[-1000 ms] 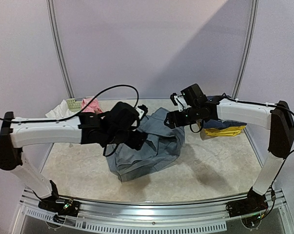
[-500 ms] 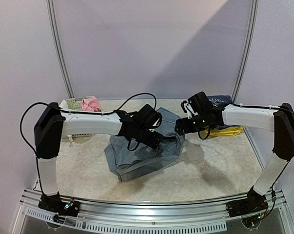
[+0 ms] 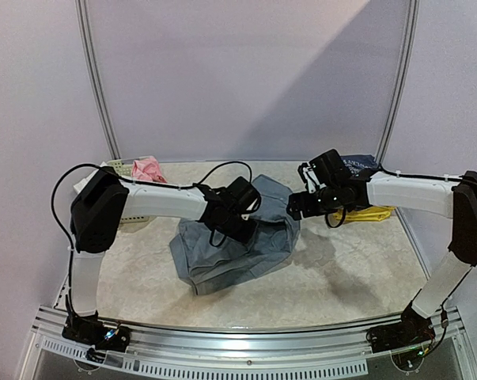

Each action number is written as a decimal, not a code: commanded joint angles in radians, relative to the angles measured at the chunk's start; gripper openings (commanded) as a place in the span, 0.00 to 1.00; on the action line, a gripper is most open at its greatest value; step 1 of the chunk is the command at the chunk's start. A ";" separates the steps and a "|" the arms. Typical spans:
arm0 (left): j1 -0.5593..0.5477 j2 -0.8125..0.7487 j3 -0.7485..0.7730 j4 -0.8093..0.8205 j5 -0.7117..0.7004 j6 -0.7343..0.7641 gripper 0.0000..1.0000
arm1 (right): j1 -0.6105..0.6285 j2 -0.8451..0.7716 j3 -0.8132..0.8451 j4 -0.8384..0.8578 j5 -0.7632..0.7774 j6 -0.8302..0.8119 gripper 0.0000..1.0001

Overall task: Fold and stack the mixed laundry pile
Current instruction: Adjust the crumpled shirt at the center of the board.

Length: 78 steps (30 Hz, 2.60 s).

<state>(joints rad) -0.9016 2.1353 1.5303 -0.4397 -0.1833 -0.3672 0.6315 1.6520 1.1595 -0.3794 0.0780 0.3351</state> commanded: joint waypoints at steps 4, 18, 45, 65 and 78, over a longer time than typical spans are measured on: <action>0.003 -0.229 -0.169 0.059 0.002 0.004 0.00 | -0.005 -0.071 -0.027 0.048 -0.029 -0.012 0.92; 0.000 -0.711 -0.493 -0.028 -0.191 -0.032 0.00 | 0.015 -0.005 0.119 0.053 -0.168 -0.092 0.93; 0.035 -0.880 -0.810 0.105 -0.208 -0.090 0.00 | 0.230 0.696 1.001 -0.444 0.050 -0.324 0.93; 0.077 -0.662 -0.868 0.314 -0.138 -0.101 0.00 | 0.211 0.896 1.105 -0.563 0.239 -0.316 0.47; 0.107 -0.497 -0.808 0.384 -0.105 -0.074 0.00 | 0.176 0.743 0.991 -0.504 0.289 -0.278 0.00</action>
<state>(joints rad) -0.8181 1.5856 0.6872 -0.0921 -0.3035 -0.4545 0.8230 2.5095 2.2124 -0.9138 0.3229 0.0280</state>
